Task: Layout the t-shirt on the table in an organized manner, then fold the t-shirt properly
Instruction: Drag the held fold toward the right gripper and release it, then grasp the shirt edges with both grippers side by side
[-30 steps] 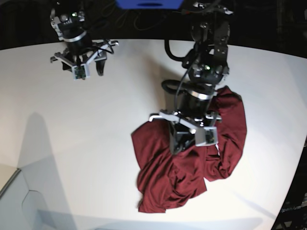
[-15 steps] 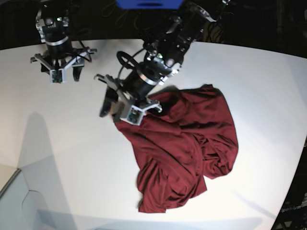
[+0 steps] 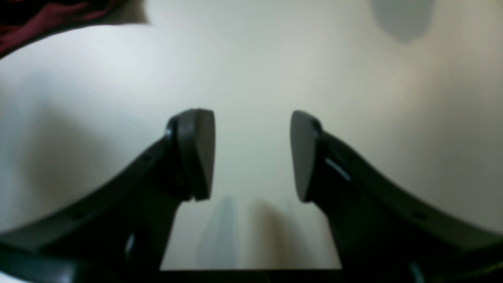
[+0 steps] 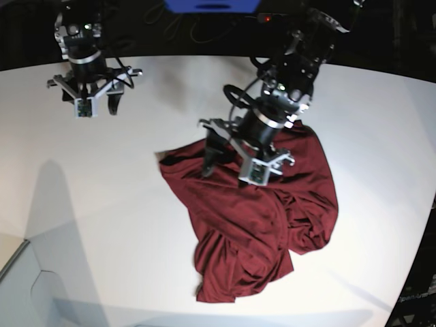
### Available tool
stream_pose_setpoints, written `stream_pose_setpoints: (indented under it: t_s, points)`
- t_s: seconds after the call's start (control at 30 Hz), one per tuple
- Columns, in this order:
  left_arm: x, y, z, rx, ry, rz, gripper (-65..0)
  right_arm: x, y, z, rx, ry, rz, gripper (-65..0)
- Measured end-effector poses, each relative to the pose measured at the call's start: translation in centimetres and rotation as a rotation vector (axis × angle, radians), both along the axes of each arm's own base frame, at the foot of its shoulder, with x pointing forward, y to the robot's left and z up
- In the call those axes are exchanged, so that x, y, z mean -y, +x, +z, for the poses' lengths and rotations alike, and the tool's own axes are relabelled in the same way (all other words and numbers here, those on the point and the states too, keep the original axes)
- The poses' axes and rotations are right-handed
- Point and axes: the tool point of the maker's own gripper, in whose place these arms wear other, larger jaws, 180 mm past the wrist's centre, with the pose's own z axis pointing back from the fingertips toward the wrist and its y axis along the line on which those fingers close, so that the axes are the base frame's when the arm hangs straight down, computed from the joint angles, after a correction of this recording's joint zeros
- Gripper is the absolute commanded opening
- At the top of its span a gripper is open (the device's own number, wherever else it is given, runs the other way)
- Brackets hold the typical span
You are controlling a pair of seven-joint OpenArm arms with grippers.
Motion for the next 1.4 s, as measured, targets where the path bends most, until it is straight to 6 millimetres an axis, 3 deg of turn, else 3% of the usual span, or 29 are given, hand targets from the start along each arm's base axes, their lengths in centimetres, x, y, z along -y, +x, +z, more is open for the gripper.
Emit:
stream_pose_setpoints:
  t_s: [0.1,0.33,0.53,1.07,1.13,1.3,1.4]
  points:
    - [-2.1,0.5,-0.3,-0.003,0.011,0.056,-22.0,-0.3,0.0,-0.1,-0.001,0.004,0.005,-34.0]
    - [-1.7,-1.9,-2.7,-0.079,0.018,0.037,-22.0,-2.9,0.0,-0.3,-0.005,0.044,0.061,-34.0]
    - [-3.7,-3.6,-6.4,-0.168,0.087,0.051,-22.0,-2.9,0.1,-0.2,-0.002,0.043,0.062,-34.0]
    - [-4.4,-4.4,-10.6,-0.262,0.122,0.069,-23.1,-2.9,0.7,0.1,0.009,0.042,0.062,-34.0]
    - [-4.3,-4.4,-10.5,-0.262,0.119,0.069,-29.9,-2.9,0.7,0.1,0.010,0.043,0.063,-34.0]
    - [-4.3,-4.5,-10.6,-0.274,0.108,0.069,-65.0,-2.9,2.5,1.2,0.058,0.042,0.064,-34.0]
    - [-4.1,-4.4,-10.6,-0.277,0.104,0.071,-61.9,-3.8,4.2,2.2,0.100,0.046,0.100,-34.0]
